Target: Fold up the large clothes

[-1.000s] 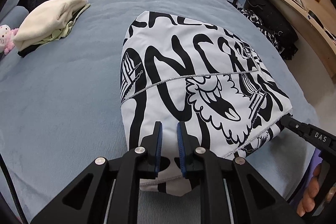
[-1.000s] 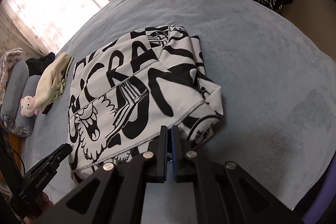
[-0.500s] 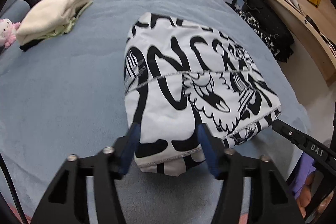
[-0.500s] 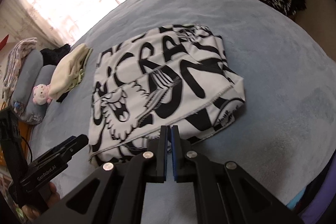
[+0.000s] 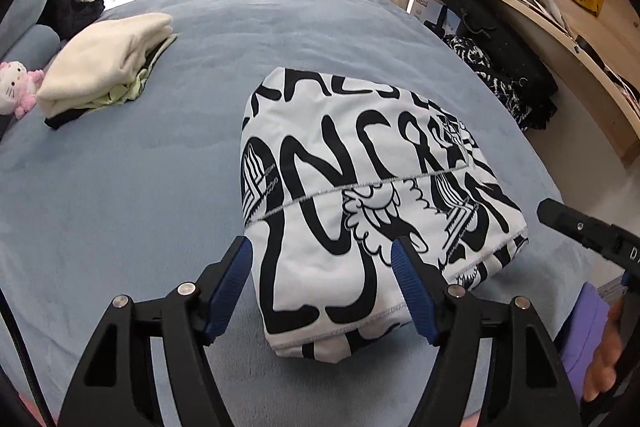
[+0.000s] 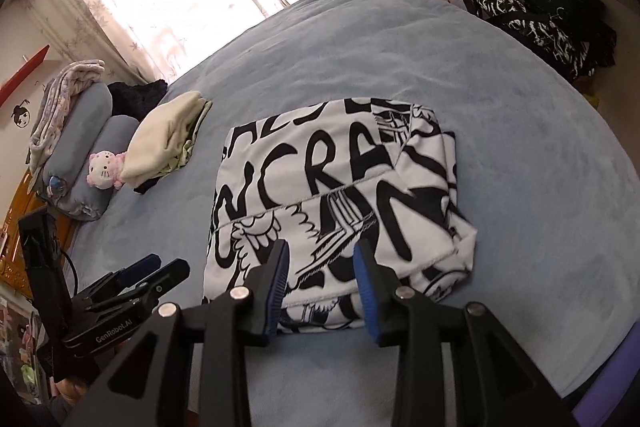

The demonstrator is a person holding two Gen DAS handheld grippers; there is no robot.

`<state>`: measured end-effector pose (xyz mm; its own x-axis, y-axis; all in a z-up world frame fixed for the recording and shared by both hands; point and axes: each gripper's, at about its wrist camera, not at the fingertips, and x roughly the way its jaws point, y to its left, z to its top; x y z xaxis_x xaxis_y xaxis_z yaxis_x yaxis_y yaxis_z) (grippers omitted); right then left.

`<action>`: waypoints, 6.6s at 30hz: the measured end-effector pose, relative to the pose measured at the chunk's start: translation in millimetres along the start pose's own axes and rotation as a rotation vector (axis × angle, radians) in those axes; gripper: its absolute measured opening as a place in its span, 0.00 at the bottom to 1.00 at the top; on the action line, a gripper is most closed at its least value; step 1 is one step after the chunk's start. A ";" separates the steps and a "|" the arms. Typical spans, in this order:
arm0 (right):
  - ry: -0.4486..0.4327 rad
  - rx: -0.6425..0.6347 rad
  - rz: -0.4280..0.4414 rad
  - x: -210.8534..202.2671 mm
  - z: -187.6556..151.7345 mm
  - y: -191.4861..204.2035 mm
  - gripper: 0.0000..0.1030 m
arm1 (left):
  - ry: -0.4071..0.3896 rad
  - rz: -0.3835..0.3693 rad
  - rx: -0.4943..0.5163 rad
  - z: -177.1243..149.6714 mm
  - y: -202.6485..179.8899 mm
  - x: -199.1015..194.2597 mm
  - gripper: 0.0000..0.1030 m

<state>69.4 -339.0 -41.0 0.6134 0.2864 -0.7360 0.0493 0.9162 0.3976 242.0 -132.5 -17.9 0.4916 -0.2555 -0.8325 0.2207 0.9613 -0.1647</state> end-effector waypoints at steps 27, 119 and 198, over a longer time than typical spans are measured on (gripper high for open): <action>0.266 0.177 0.157 104.8 52.6 -141.5 0.58 | 0.243 -0.174 -0.214 11.2 36.0 107.3 0.94; 0.203 -0.226 0.433 481.2 248.3 430.5 0.48 | -0.076 -0.028 -0.014 9.8 87.0 135.9 0.96; 0.094 -0.501 0.060 -31.1 12.2 328.8 0.82 | -0.165 0.045 0.022 -285.1 -239.4 -254.0 0.80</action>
<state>76.1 -50.1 119.2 0.5287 0.3456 -0.7753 -0.3821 0.9125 0.1461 -175.9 -268.5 82.2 0.6330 -0.2269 -0.7401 0.2123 0.9703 -0.1159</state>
